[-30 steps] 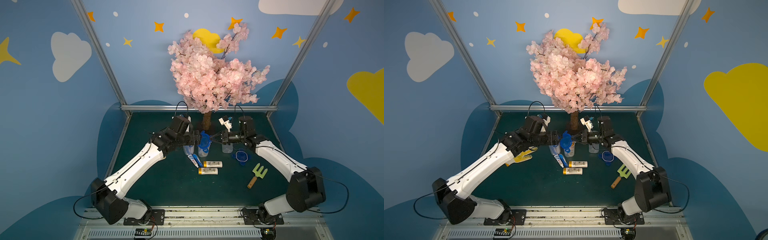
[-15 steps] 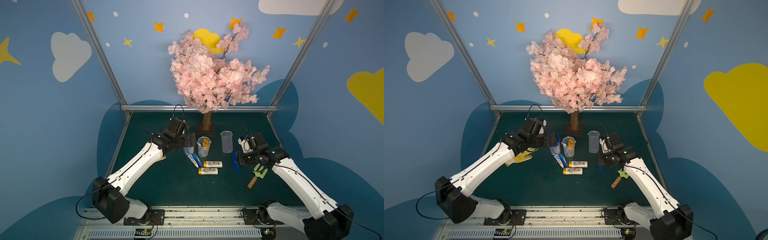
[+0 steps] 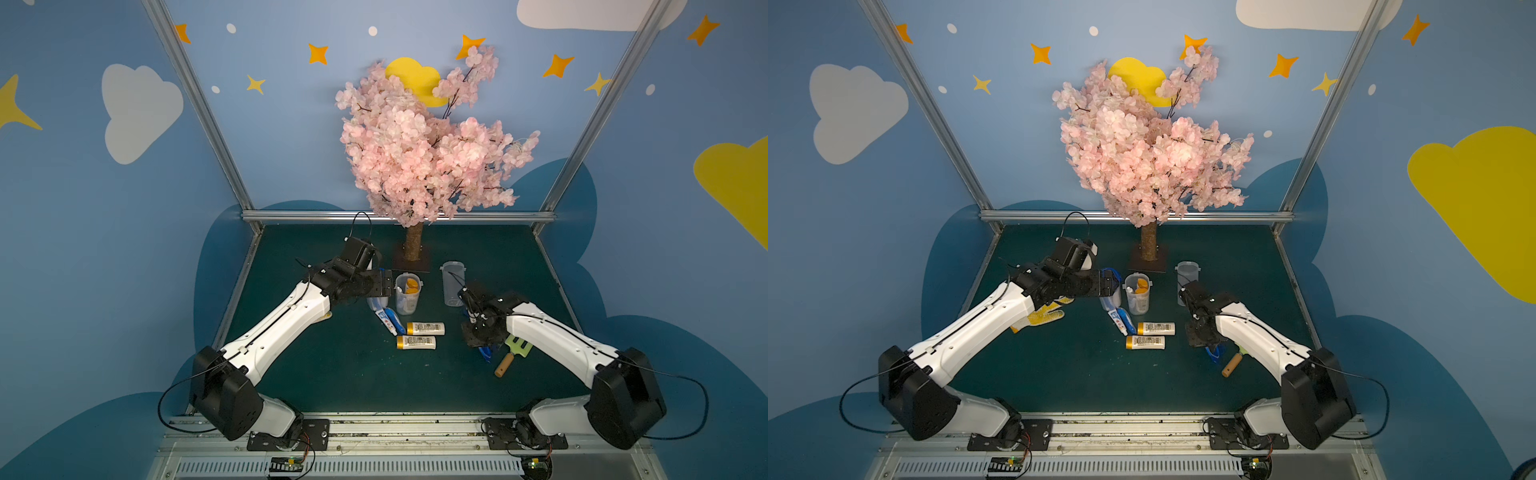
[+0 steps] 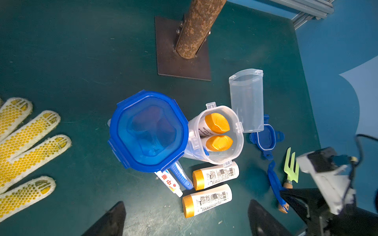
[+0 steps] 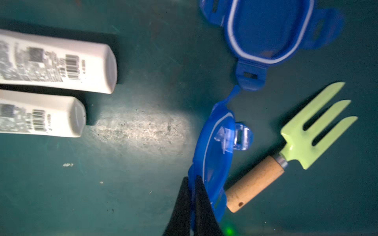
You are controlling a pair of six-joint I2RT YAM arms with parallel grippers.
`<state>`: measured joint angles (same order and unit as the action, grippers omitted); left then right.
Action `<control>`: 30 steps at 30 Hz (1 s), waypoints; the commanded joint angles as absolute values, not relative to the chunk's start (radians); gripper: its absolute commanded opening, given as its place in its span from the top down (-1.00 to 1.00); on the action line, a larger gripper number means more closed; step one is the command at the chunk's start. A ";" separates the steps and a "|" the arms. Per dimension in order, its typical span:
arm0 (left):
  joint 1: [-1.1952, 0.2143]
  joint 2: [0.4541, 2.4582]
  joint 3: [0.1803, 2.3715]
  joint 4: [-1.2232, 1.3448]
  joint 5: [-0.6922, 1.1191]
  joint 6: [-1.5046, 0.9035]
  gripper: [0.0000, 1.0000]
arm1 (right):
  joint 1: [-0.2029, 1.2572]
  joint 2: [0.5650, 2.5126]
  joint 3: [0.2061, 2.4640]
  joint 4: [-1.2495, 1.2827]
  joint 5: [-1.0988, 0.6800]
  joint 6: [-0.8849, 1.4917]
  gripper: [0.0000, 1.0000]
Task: Take out toiletry kits
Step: Place the lid at the center of the board, then pick up the container from the center of the board.
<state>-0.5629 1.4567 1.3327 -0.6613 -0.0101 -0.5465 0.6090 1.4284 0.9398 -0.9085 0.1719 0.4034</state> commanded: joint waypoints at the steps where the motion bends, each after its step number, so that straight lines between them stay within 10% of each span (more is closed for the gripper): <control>1: -0.563 1.482 1.368 -0.685 0.017 -0.541 -0.82 | 0.630 1.486 0.945 -0.873 0.122 0.415 1.00; 10: -0.631 1.609 1.472 -0.729 -0.026 -0.521 -0.59 | 0.622 1.439 0.944 -0.764 -0.077 0.383 0.19; 16: -0.661 1.723 1.568 -0.790 -0.074 -0.525 -0.54 | 0.617 1.304 0.956 -0.758 -0.092 0.345 0.13; 22: -0.675 1.825 1.644 -0.814 -0.084 -0.540 0.07 | 0.611 1.145 0.921 -0.752 0.006 0.395 0.13; 30: -0.681 1.956 1.773 -0.909 -0.087 -0.547 0.39 | 0.606 0.941 0.773 -0.631 0.096 0.424 0.08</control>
<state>-0.6758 1.9202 1.7405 -0.8478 -0.0883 -0.5491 0.6102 0.9890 0.8108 -0.6842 0.0444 0.4126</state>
